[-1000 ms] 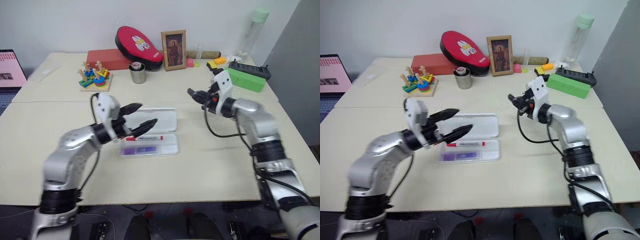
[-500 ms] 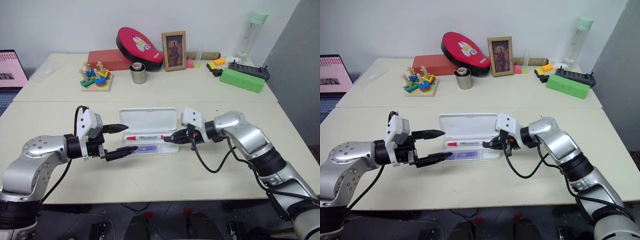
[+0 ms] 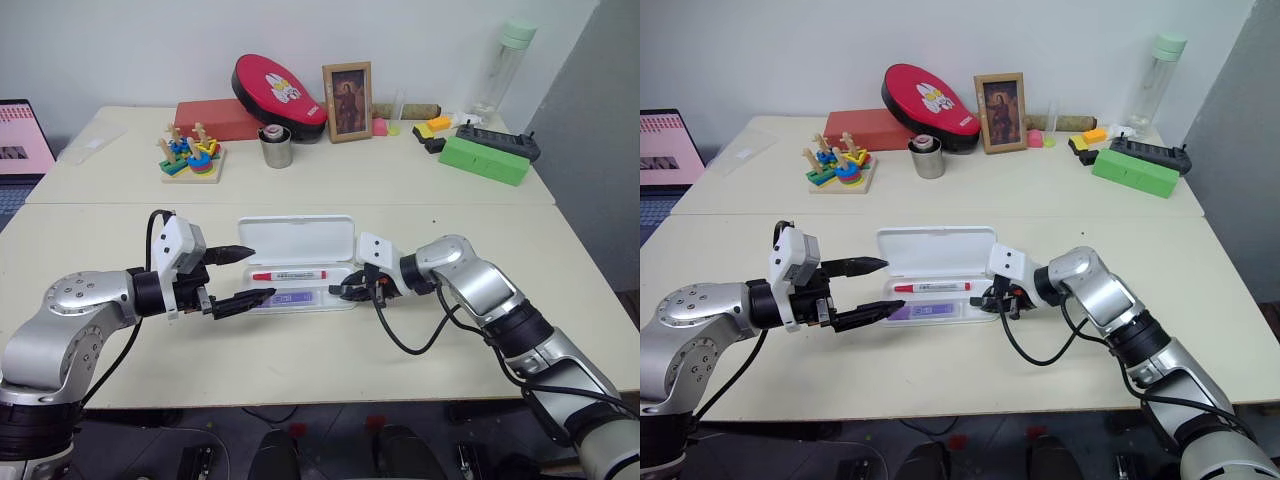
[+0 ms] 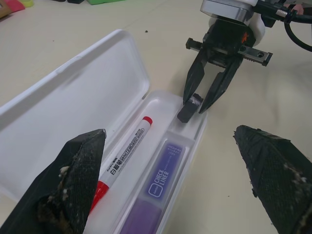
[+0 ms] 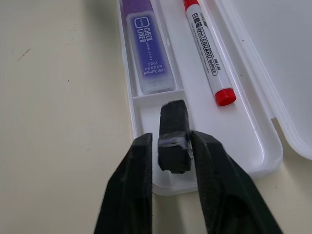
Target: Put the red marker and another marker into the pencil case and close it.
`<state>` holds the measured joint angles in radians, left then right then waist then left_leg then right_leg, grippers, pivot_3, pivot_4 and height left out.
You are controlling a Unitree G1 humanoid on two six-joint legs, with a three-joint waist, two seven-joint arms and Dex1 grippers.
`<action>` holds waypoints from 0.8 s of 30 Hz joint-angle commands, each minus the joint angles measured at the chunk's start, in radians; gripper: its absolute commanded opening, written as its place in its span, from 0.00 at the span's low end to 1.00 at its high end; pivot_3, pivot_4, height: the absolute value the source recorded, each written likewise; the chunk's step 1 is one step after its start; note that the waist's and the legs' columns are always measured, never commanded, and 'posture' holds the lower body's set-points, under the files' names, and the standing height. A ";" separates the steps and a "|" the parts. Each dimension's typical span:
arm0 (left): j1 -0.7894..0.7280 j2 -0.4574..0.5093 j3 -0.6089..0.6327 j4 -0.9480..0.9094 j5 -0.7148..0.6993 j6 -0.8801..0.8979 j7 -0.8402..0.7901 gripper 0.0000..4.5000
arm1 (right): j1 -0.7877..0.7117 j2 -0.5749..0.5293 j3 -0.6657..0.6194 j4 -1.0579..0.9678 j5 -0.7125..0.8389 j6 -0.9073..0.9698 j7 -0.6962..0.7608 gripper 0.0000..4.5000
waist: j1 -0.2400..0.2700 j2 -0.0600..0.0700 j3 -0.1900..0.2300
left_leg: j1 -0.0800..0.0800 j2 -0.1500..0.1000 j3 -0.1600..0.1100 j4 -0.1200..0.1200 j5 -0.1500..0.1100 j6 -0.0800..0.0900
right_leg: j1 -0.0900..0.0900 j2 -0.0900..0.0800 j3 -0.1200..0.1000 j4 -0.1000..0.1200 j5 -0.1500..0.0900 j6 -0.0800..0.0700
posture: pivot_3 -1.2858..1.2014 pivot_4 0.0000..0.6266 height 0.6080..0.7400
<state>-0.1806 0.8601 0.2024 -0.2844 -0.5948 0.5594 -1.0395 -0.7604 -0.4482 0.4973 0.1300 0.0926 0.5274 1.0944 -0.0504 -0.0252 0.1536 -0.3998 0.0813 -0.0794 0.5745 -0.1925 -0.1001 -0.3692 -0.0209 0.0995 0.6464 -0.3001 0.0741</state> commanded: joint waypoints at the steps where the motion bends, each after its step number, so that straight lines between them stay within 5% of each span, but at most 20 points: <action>1: -0.010 -0.006 0.021 -0.044 -0.022 -0.003 0.014 1.00 | -0.019 0.011 -0.031 -0.021 0.007 -0.017 0.010 0.50 | 0.000 0.000 0.000 | 0.000 0.000 0.000 0.000 0.000 0.000 | 0.000 0.000 0.000 0.000 0.000 0.000 | 0.52 0.24 1.00; 9: 0.001 -0.040 0.055 -0.052 -0.052 0.032 0.079 1.00 | -0.077 0.027 -0.147 -0.061 0.114 0.040 0.045 0.94 | 0.000 0.000 0.000 | 0.000 0.000 0.000 0.000 0.000 0.000 | 0.000 0.000 0.000 0.000 0.000 0.000 | 0.52 0.24 1.00; 11: 0.001 -0.055 0.081 -0.050 -0.076 0.049 0.108 1.00 | -0.115 0.038 -0.190 -0.044 0.148 0.053 0.046 0.99 | 0.000 0.000 0.000 | 0.000 0.000 0.000 0.000 0.000 0.000 | 0.000 0.000 0.000 0.001 0.000 0.000 | 0.52 0.24 1.00; 21: 0.019 -0.156 0.191 -0.077 -0.151 0.112 0.307 1.00 | -0.402 0.152 -0.311 0.395 0.087 -0.085 -0.158 0.99 | -0.005 -0.001 -0.001 | 0.000 0.000 0.000 0.000 0.000 0.000 | 0.000 0.000 0.000 0.001 0.000 0.000 | 0.52 0.24 1.00; 24: 0.031 -0.169 0.194 -0.099 -0.154 0.116 0.330 1.00 | -0.456 0.186 -0.299 0.526 0.041 -0.131 -0.211 0.90 | -0.004 -0.002 -0.001 | 0.000 0.000 0.000 0.000 0.000 0.000 | 0.000 0.000 0.000 0.001 0.000 0.000 | 0.52 0.24 1.00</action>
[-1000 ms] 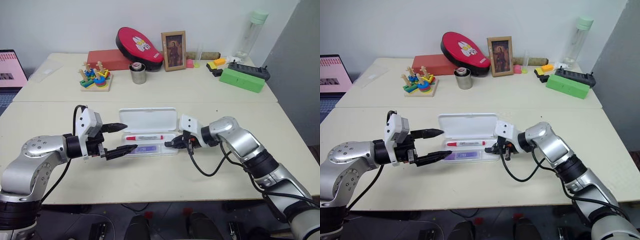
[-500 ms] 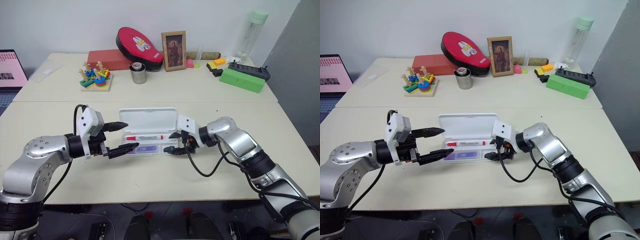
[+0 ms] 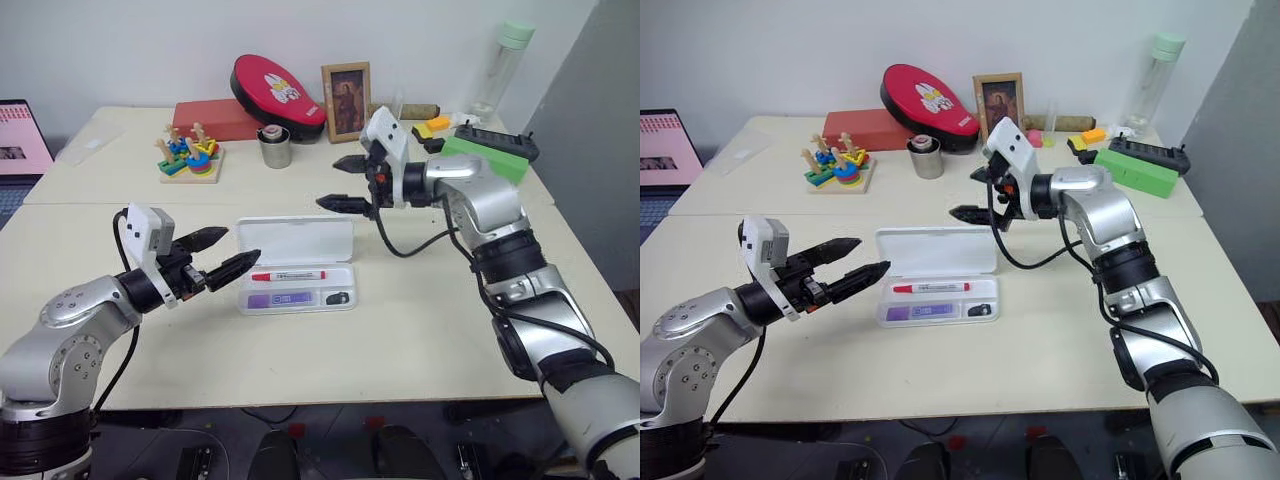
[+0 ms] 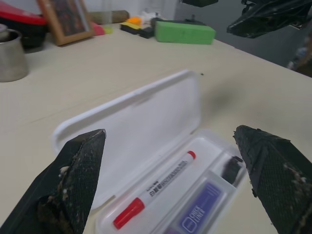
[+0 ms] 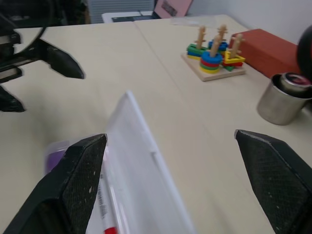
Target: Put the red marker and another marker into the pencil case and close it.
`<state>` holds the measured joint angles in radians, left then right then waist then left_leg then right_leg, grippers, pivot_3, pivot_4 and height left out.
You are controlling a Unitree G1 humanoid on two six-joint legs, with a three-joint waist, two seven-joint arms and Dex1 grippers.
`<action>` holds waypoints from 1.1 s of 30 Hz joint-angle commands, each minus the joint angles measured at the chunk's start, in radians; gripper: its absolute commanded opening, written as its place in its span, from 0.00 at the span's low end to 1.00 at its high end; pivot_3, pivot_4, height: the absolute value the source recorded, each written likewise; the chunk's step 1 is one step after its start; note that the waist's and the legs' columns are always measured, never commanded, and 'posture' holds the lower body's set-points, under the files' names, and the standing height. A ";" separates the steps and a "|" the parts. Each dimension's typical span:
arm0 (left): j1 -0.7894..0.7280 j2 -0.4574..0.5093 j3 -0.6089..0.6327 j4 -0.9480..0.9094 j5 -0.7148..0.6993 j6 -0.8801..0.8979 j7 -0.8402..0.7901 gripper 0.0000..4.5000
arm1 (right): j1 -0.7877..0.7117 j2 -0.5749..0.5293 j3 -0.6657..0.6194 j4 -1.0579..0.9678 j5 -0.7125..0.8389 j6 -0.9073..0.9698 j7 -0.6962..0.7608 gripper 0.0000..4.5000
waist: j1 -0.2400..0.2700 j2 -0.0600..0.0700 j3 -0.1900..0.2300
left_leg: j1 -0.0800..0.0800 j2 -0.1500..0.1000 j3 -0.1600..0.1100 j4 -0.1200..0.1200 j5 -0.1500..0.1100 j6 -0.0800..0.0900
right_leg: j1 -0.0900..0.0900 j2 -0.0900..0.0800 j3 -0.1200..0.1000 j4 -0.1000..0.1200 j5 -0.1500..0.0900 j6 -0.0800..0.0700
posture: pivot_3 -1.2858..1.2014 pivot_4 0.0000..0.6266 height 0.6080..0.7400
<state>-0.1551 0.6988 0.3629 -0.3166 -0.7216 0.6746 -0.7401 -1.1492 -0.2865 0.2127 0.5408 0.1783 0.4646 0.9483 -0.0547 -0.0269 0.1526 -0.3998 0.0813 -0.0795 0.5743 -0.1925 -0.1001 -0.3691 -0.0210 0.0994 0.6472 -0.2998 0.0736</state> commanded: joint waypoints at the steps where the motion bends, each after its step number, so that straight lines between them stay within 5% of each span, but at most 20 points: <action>1: 0.008 -0.009 0.036 -0.070 -0.031 0.001 0.038 1.00 | -0.084 0.039 -0.009 0.163 -0.062 -0.080 -0.084 0.83 | 0.001 0.000 0.000 | 0.000 0.000 0.000 0.000 0.000 0.000 | 0.000 0.000 0.000 0.000 0.000 0.000 | 0.52 0.24 1.00; 9: 0.036 -0.003 0.043 -0.101 -0.049 0.002 0.057 1.00 | -0.134 0.098 0.004 0.334 -0.138 -0.160 -0.119 0.46 | -0.003 0.000 0.000 | 0.000 0.000 0.000 -0.001 0.000 0.000 | 0.000 0.000 0.000 0.000 0.000 0.000 | 0.52 0.24 1.00; 17: 0.044 0.001 0.058 -0.110 -0.059 0.004 0.057 1.00 | -0.066 0.092 0.065 0.217 -0.172 -0.122 0.015 0.01 | -0.002 0.000 0.000 | 0.000 0.000 0.000 -0.001 0.000 0.000 | 0.000 0.000 0.000 0.000 0.000 0.000 | 0.52 0.24 1.00; 26: 0.065 0.047 0.052 -0.112 -0.073 0.002 -0.007 1.00 | 0.047 0.050 0.125 -0.001 -0.182 -0.055 0.127 0.00 | -0.002 0.000 0.000 | 0.000 0.000 0.000 -0.001 0.000 0.000 | 0.000 0.000 0.000 0.000 0.000 0.000 | 0.52 0.24 1.00; 33: 0.063 0.065 0.054 -0.102 -0.081 0.002 -0.028 1.00 | -0.031 0.076 0.001 0.029 -0.116 -0.011 0.045 0.00 | -0.002 0.001 0.001 | 0.000 0.000 0.000 -0.001 0.000 0.000 | 0.000 0.000 0.000 0.000 0.000 0.000 | 0.52 0.24 1.00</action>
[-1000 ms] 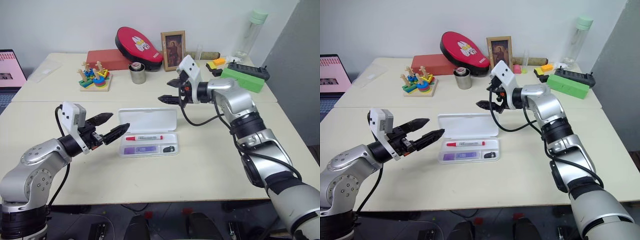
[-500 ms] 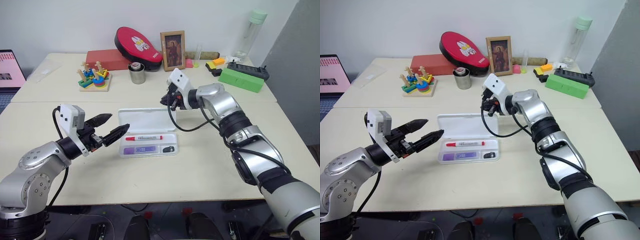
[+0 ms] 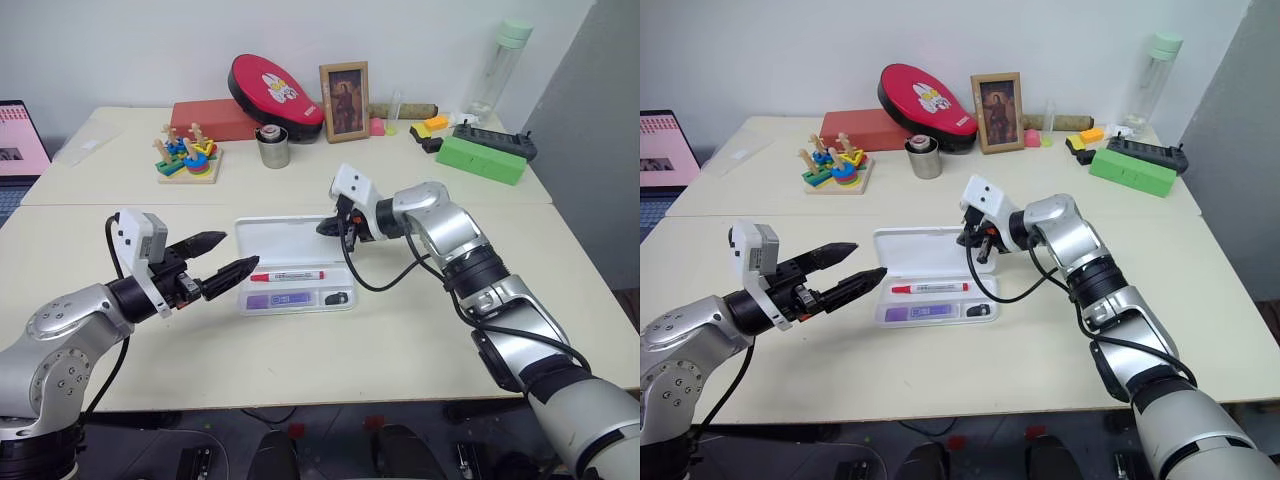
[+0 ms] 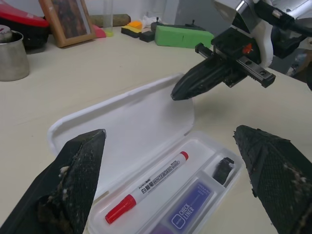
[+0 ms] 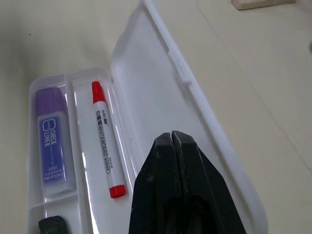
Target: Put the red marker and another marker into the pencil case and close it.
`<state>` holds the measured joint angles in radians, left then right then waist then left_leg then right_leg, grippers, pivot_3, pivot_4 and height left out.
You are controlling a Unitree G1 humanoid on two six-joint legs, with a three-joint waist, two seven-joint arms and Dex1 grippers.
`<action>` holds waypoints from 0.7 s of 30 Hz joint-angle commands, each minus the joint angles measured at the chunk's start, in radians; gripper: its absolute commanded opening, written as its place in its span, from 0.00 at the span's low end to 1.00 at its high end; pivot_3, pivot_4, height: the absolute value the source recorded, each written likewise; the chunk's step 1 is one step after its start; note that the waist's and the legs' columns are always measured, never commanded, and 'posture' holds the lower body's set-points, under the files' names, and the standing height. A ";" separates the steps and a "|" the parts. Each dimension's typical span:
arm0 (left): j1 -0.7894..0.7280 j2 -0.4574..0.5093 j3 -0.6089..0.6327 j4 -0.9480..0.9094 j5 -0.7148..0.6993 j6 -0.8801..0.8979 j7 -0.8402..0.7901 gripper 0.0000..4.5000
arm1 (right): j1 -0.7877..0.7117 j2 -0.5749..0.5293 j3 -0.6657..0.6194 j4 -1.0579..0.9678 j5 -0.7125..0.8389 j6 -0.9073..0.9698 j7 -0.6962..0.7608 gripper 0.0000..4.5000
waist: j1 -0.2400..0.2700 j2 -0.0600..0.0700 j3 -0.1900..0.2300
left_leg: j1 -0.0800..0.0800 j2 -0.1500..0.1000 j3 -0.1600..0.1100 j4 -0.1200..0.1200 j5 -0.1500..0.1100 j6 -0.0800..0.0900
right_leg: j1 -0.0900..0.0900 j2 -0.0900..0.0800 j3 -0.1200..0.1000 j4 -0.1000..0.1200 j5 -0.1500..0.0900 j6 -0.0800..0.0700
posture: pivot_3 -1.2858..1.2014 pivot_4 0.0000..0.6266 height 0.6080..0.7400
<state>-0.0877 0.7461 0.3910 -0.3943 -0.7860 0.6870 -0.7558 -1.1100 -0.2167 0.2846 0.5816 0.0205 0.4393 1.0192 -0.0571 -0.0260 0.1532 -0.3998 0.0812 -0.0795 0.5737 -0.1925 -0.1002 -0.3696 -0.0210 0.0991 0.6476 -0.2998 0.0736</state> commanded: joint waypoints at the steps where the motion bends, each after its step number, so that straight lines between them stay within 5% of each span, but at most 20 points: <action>1: -0.005 0.018 0.025 -0.025 -0.017 -0.010 -0.014 1.00 | -0.081 0.008 -0.079 0.007 0.040 0.010 -0.040 0.00 | 0.000 0.000 0.000 | 0.000 0.000 0.000 0.000 0.000 0.000 | 0.000 0.000 0.000 0.000 0.000 0.000 | 0.52 0.24 1.00; 11: -0.017 0.019 0.036 -0.025 -0.026 -0.012 -0.015 1.00 | -0.136 0.037 -0.020 0.277 -0.092 -0.141 -0.161 0.00 | 0.000 -0.001 0.000 | 0.000 0.000 0.000 0.000 0.000 0.000 | 0.000 0.000 0.000 -0.001 0.000 0.000 | 0.52 0.24 1.00; 21: -0.026 0.015 0.044 -0.034 -0.041 -0.025 -0.012 1.00 | -0.095 0.021 0.001 0.170 -0.081 -0.132 0.019 0.00 | -0.001 -0.001 0.000 | 0.000 0.000 0.000 -0.001 0.000 0.000 | 0.000 0.000 0.000 0.000 0.000 0.000 | 0.52 0.24 1.00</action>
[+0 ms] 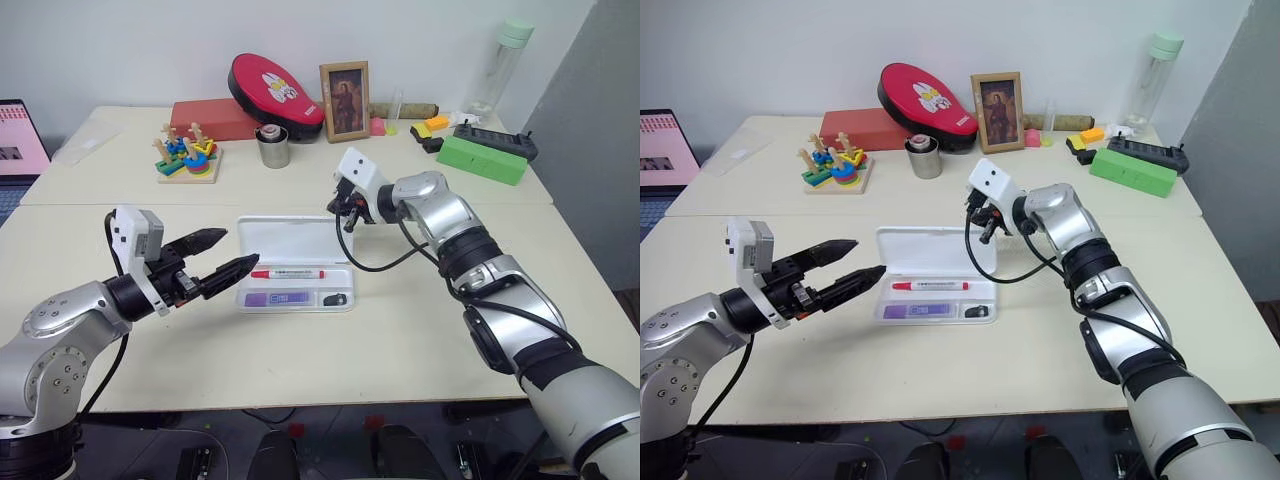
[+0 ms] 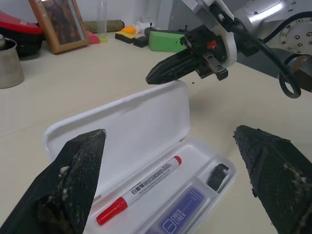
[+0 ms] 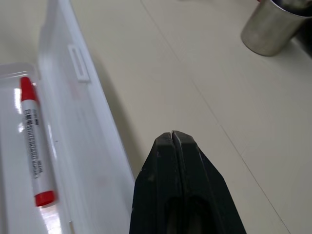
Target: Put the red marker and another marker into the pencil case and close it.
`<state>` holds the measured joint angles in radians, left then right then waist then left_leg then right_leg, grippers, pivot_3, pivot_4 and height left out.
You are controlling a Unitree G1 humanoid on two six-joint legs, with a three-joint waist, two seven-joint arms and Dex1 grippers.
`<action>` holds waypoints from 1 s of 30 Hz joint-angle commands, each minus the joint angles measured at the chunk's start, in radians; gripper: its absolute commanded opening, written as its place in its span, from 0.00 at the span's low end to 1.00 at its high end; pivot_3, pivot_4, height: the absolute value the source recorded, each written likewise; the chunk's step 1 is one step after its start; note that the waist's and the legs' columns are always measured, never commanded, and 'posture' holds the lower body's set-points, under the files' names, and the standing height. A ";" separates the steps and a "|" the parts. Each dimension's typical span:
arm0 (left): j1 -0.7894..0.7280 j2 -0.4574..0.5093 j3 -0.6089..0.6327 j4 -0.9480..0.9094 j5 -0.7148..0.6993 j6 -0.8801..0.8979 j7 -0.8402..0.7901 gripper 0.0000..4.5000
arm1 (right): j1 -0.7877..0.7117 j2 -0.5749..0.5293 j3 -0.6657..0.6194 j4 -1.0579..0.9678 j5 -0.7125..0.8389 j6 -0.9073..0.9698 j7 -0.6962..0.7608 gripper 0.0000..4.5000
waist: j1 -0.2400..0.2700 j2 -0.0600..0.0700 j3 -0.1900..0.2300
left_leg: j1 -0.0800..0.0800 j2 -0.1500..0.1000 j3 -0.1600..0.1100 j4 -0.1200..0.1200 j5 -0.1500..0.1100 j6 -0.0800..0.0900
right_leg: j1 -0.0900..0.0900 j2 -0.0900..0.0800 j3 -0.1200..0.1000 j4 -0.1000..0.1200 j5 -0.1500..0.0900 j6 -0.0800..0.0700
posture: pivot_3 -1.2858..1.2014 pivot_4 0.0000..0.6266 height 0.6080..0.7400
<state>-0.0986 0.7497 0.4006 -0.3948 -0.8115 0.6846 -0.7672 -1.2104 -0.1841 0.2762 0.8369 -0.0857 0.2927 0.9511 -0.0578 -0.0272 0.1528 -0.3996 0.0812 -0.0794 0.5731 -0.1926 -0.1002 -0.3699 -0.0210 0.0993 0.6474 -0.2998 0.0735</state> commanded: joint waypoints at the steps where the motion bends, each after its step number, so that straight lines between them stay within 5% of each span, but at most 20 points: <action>1: -0.015 0.011 0.033 -0.033 -0.016 -0.023 -0.001 1.00 | 0.011 -0.015 0.008 -0.107 0.031 0.023 0.106 0.00 | 0.000 0.000 0.000 | 0.000 0.000 0.000 0.000 0.000 0.000 | 0.000 0.000 0.000 0.000 0.000 0.000 | 0.52 0.24 1.00; 14: 0.084 0.082 0.073 -0.056 -0.051 0.024 -0.073 1.00 | 0.211 -0.074 0.136 -0.528 0.028 0.113 0.262 0.00 | 0.001 0.000 0.000 | 0.000 0.000 0.000 0.000 0.000 0.000 | 0.000 0.000 0.000 0.000 0.000 0.000 | 0.52 0.24 1.00; 30: 0.097 0.097 0.059 -0.043 -0.023 0.013 -0.065 1.00 | 0.346 -0.051 0.279 -0.477 -0.085 0.067 0.147 0.00 | 0.001 0.000 0.000 | 0.003 0.001 0.000 0.001 0.000 0.000 | 0.000 0.000 0.000 0.000 0.000 0.000 | 0.52 0.24 1.00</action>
<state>0.0195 0.8410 0.4493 -0.4232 -0.8411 0.7126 -0.8461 -0.8862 -0.2294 0.5408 0.3481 -0.1543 0.3449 1.1032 -0.0570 -0.0274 0.1523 -0.3953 0.0818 -0.0792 0.5742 -0.1925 -0.1005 -0.3697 -0.0208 0.0992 0.6475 -0.3003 0.0739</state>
